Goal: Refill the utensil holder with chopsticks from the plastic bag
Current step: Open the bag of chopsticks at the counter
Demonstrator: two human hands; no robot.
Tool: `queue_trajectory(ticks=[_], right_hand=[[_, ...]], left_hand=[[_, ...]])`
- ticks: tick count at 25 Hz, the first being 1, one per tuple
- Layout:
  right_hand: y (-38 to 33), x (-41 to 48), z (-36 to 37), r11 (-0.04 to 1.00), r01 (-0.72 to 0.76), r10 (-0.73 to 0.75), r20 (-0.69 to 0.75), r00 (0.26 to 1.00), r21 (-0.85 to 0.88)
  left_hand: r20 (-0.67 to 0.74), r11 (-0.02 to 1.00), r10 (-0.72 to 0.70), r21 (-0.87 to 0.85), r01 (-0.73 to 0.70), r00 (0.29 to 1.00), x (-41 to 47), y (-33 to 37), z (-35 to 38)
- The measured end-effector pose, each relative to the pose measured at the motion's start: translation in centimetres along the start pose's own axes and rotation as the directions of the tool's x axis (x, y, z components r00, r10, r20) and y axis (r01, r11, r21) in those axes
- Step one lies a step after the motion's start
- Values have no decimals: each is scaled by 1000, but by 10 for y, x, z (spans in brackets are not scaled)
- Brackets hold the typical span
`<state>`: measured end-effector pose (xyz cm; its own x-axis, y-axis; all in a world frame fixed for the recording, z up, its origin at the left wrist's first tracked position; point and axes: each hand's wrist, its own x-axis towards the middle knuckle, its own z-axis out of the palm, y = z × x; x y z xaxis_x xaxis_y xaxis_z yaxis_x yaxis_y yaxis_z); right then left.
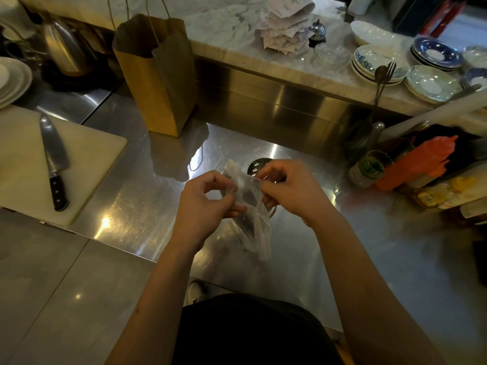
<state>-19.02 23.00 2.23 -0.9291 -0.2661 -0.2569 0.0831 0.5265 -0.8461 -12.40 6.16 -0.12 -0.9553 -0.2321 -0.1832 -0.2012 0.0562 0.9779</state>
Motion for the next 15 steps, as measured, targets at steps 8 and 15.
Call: queue_trajectory(ticks=[8,15], right_hand=[[-1,-1,12,981,20,-14,31,999,-191],[-8,-1,8,997,3,2,71,998,-72]], left_hand=[[-96,1000,10,-21,-12,995,2,2,6],[-50,999,-54,-9,54,997,0,1,4]])
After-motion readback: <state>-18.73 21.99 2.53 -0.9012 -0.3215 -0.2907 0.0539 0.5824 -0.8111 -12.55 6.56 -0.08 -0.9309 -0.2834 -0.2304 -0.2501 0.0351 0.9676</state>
